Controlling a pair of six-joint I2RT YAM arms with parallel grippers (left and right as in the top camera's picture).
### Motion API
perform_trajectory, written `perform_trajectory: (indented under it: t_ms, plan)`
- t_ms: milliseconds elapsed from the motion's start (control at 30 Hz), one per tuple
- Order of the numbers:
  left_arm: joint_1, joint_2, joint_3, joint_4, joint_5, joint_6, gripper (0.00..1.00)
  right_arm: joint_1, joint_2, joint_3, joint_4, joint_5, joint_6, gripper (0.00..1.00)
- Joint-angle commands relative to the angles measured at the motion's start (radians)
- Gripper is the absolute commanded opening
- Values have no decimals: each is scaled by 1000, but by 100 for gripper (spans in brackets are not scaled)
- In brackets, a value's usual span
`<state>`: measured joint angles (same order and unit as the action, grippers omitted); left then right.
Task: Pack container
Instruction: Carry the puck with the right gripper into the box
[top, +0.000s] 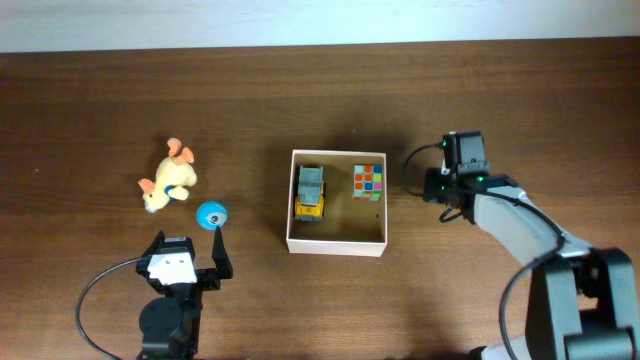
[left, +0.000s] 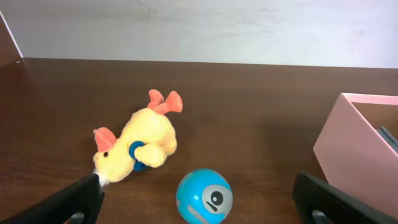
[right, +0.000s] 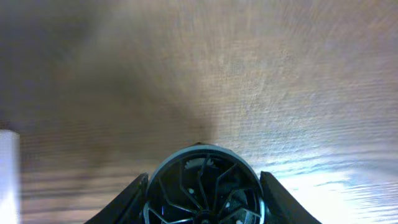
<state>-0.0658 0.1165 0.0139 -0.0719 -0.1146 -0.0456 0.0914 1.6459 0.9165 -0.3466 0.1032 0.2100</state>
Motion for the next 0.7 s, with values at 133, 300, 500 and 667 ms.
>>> perform_trajectory:
  t_ms: [133, 300, 500, 667]
  plan:
    - [3, -6, -5, -1, 6, 19, 99, 15, -109, 110, -86, -18, 3, 43]
    - [3, -6, -5, -1, 6, 19, 99, 85, -148, 159, -130, -18, 3, 44]
    - [3, -6, -5, -1, 6, 19, 99, 245, -174, 203, -140, -21, 5, 44]
    - [3, -6, -5, -1, 6, 19, 99, 347, -174, 212, -122, -20, 8, 44]
